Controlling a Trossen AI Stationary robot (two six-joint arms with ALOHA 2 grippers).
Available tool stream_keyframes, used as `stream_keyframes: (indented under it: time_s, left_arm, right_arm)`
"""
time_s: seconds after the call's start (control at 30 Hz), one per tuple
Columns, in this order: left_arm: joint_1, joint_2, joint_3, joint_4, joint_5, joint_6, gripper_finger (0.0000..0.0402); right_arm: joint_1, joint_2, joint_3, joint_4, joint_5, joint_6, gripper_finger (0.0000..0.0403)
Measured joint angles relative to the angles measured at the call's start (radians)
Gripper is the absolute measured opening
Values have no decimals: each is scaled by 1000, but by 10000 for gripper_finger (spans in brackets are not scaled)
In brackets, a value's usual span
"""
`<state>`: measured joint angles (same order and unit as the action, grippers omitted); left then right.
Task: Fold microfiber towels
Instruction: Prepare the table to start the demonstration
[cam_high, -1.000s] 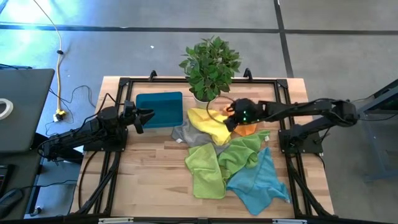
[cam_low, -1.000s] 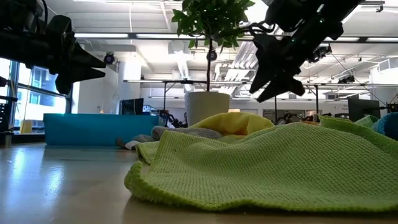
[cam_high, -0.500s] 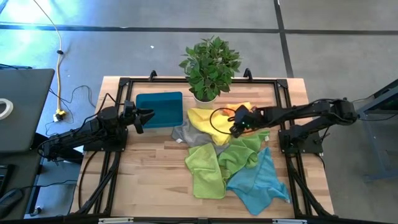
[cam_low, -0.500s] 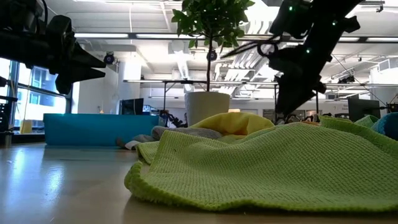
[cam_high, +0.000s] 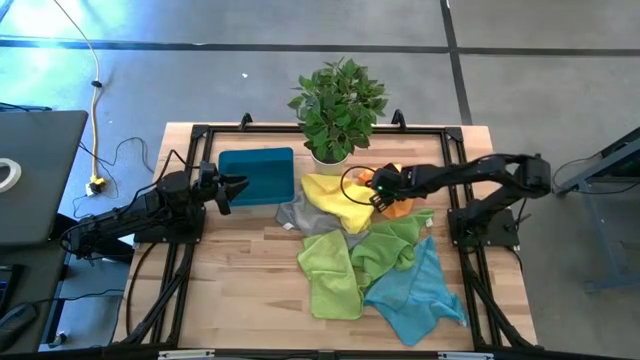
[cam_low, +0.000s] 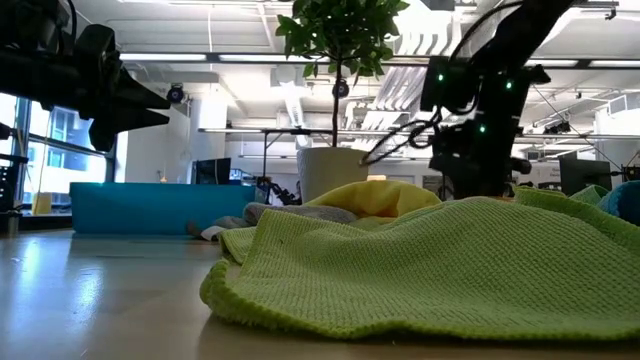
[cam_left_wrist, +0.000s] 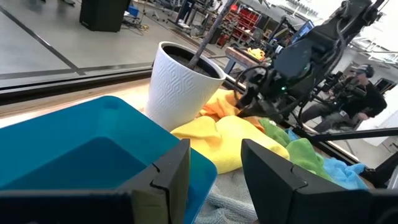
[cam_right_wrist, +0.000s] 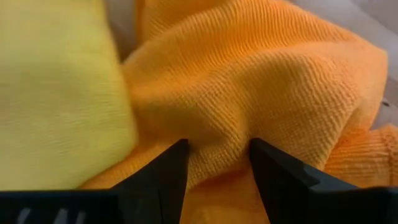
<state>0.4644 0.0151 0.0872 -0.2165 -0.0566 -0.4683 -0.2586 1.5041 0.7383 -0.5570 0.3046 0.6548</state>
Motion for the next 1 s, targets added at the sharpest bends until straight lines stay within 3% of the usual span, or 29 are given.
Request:
stream_keyframes:
  time_s: [0.43, 0.73, 0.9, 1.0]
  left_arm:
    - [0, 0, 0, 0, 0, 0, 133]
    - [0, 0, 0, 0, 0, 0, 133]
    - [0, 0, 0, 0, 0, 0, 133]
    - [0, 0, 0, 0, 0, 0, 133]
  right_arm:
    - [-173, 45, 0, -62, 196, 19, 165]
    - [-233, 35, -1, -68, 205, 54, 165]
    - [-230, -20, 10, -88, 247, 55, 165]
    - [-230, -64, 42, -100, 220, 56, 165]
